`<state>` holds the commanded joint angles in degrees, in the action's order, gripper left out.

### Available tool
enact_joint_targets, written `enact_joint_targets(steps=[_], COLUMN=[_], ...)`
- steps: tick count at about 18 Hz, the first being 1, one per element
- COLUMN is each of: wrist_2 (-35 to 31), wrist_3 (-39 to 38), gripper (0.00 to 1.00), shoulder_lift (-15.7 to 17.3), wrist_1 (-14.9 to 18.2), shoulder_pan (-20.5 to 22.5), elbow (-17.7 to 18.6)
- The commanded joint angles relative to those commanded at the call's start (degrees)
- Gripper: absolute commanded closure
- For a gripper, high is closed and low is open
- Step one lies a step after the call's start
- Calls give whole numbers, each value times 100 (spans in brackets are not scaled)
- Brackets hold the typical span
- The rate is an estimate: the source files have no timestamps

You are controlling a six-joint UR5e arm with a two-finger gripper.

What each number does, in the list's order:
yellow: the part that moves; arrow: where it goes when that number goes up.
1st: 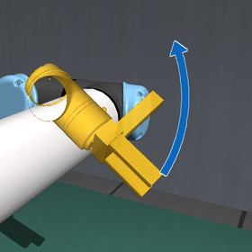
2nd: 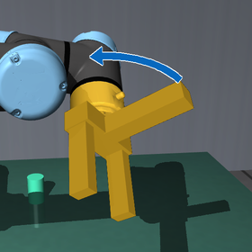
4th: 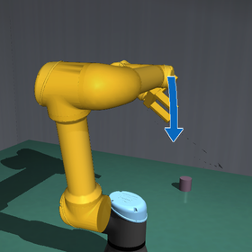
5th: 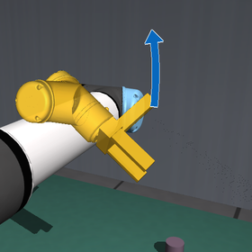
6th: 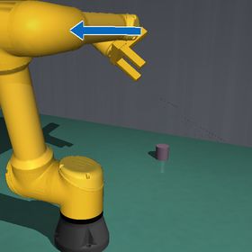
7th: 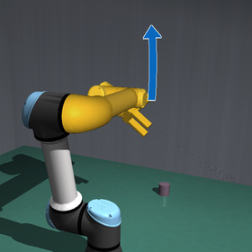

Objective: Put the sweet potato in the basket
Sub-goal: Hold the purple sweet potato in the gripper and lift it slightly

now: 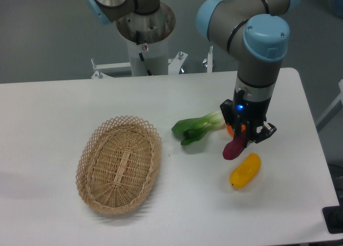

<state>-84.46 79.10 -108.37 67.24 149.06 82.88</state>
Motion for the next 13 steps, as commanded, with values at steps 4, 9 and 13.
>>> enact_joint_targets(steps=[4,9,13], wrist_2=[-9,-9,0], wrist_3=[-70,-307,-588], gripper=[81,81,81], shoulder_lift=[-18,-26,-35], wrist_1=[0,-9,-17], shoulder_pan=[-26,-53,-175], elbow=[-35,18,9])
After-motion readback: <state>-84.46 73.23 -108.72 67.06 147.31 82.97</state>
